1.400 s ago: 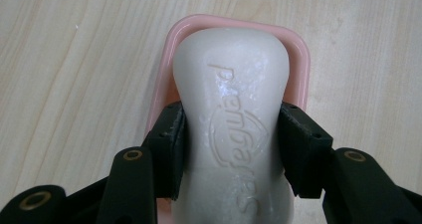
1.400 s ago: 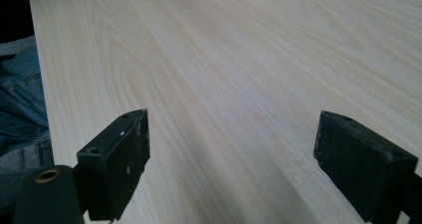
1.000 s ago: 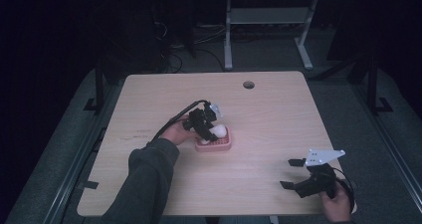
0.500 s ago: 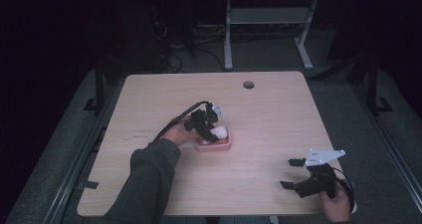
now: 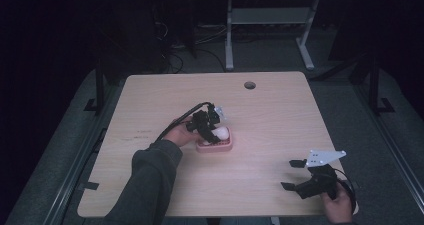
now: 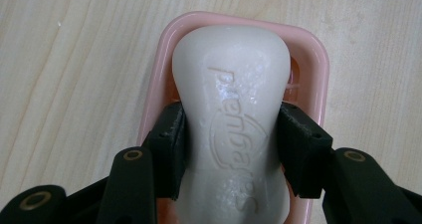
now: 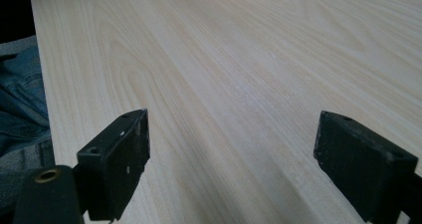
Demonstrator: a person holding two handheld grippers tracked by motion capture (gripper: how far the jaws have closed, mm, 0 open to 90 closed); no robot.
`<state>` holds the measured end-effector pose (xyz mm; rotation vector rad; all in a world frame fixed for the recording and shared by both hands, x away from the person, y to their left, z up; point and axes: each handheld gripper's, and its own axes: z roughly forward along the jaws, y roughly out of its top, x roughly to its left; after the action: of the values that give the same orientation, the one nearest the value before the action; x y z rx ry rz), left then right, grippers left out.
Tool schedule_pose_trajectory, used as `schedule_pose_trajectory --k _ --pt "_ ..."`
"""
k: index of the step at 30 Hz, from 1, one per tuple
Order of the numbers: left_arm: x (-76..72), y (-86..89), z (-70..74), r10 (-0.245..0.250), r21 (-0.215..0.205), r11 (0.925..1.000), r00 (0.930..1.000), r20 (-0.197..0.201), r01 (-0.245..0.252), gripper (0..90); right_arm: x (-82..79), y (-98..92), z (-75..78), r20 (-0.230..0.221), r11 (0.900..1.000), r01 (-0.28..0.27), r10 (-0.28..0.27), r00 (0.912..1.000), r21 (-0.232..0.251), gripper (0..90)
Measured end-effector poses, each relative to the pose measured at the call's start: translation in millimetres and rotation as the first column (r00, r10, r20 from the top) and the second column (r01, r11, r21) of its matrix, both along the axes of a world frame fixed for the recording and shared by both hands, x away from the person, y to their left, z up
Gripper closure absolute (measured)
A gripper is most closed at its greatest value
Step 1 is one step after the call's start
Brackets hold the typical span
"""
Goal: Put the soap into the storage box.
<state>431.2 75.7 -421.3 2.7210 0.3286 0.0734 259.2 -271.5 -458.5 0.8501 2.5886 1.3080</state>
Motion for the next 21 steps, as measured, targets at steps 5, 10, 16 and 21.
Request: schedule_pose_trajectory --k 5,10,16,21 --pt "-0.2 -0.8 -1.0 -0.006 0.009 0.9999 1.0000 0.004 0.006 49.3 0.0 -0.1 0.0 0.001 1.000 0.000 0.000 1.0000 0.000 14.1" --pt "-0.4 -2.0 -2.5 -0.008 0.017 0.9998 1.0000 0.004 0.008 48.8 -0.1 -0.1 0.0 0.000 1.000 0.001 -0.001 1.0000 -0.003 14.2" --pt "-1.0 -1.6 -1.9 -0.006 0.010 0.9999 1.0000 0.002 0.006 47.6 0.0 -0.4 -0.1 0.001 1.000 0.001 -0.001 1.0000 -0.004 14.1" --pt "-2.0 0.1 4.3 -0.012 -0.005 0.9999 0.9999 0.011 0.012 45.1 0.2 -0.5 0.0 0.001 1.000 0.001 -0.001 1.0000 -0.004 14.2"
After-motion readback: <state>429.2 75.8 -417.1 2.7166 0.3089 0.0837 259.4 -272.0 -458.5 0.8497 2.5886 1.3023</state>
